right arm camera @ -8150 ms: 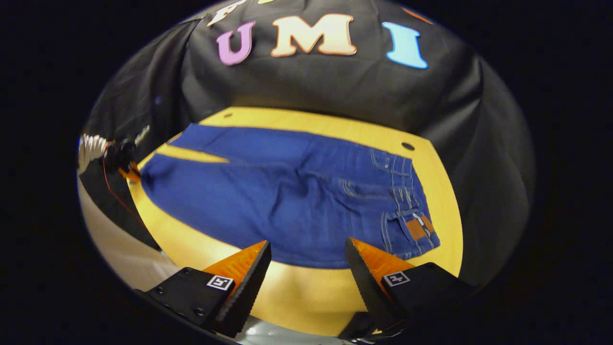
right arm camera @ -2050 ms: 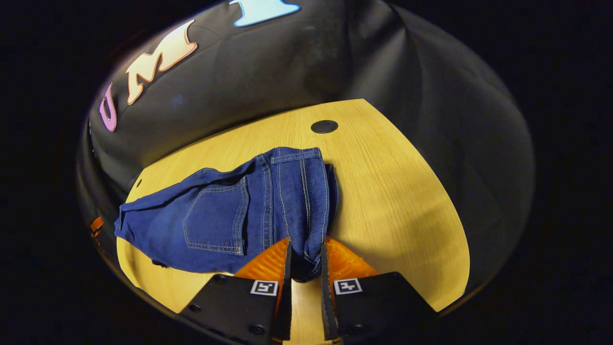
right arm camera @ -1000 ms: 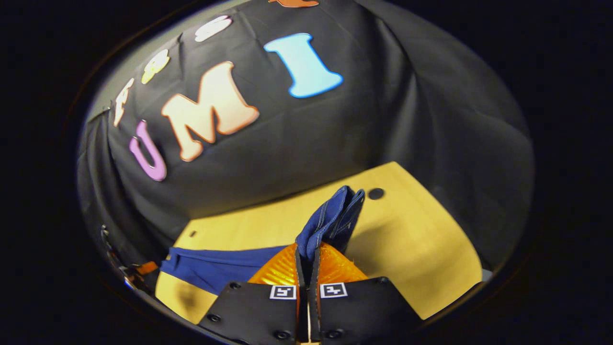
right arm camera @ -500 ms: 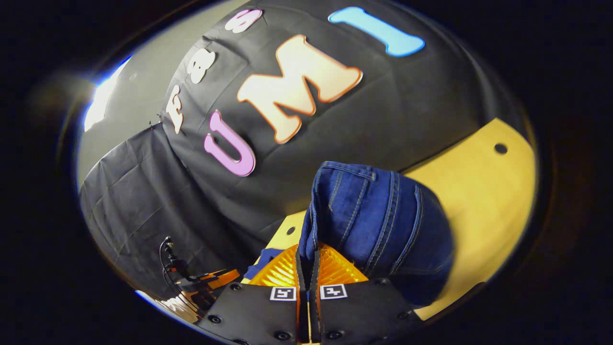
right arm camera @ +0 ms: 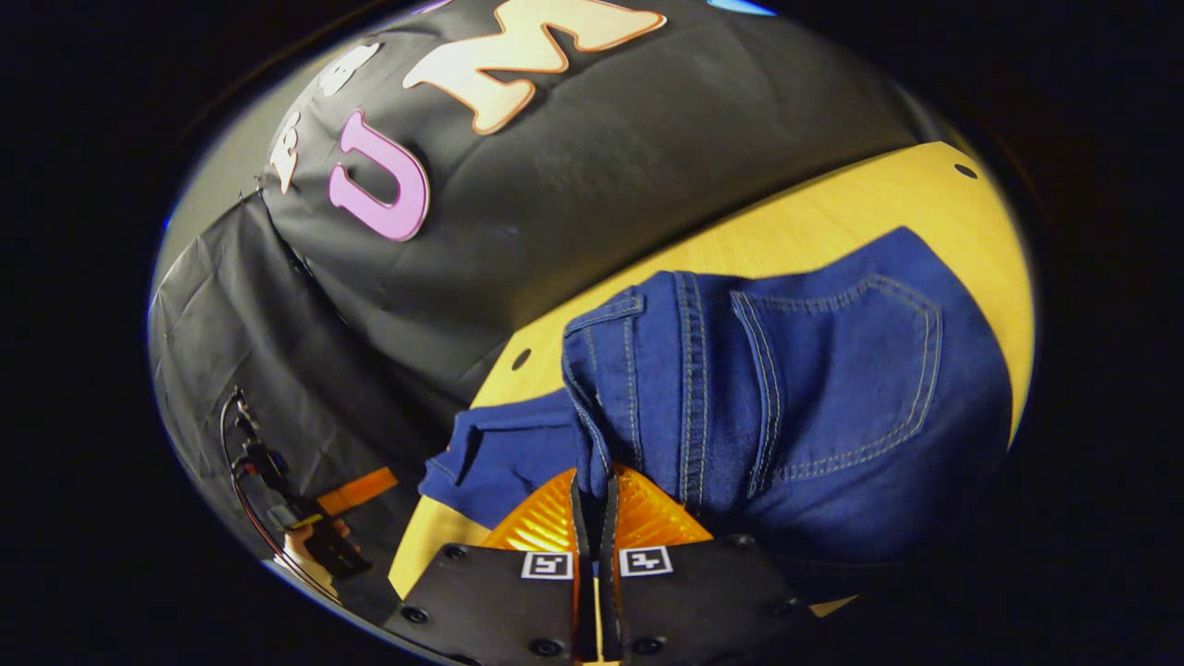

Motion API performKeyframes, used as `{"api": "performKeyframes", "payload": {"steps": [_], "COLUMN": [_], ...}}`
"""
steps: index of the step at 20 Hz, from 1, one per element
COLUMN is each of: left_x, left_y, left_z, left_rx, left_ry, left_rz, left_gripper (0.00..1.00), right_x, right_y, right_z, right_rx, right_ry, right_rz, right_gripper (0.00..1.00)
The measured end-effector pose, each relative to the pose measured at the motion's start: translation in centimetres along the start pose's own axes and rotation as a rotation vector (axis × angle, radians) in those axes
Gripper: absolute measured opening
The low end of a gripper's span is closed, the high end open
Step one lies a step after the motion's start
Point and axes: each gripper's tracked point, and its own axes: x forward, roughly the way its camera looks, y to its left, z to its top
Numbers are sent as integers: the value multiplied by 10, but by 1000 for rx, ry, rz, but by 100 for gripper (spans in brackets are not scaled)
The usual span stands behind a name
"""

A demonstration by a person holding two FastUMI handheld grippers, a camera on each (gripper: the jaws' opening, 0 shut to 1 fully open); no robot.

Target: Grasp the waist and the cuffs of the jeans and fold them to make the two legs overlap; first hold the waist and fold one-third of the jeans toward the cuffs, then hold the cuffs and fold the remaining one-third in the same direction to finish folding.

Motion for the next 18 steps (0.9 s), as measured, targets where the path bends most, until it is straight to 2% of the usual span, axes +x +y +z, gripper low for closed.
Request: {"api": "performKeyframes", "payload": {"steps": [1, 3, 4, 7, 8, 9, 10, 18], "left_x": [5, 18, 24, 46, 53, 59, 67, 92], "left_y": [10, 24, 32, 51, 57, 64, 70, 79], "left_z": [0, -3, -6, -13, -16, -24, -29, -50], "left_rx": [-2, -4, -4, 4, 11, 21, 37, 61], "left_ry": [6, 18, 26, 44, 57, 71, 89, 135], "left_rz": [7, 16, 20, 19, 15, 10, 7, -47], "left_gripper": [95, 95, 95, 95, 95, 95, 95, 95], "right_x": [0, -3, -5, -11, -16, -24, -33, -120], "right_y": [5, 16, 21, 16, 17, 21, 24, 23], "right_z": [4, 3, -1, -10, -10, -9, -4, 44], "right_rx": [0, 19, 20, -43, -46, -43, -42, -62], "right_ry": [-15, -25, -16, -7, 2, 5, -5, -118], "right_rz": [13, 55, 68, 25, 14, 9, -2, -149], "right_gripper": [7, 27, 43, 92, 98, 93, 98, 98]}}
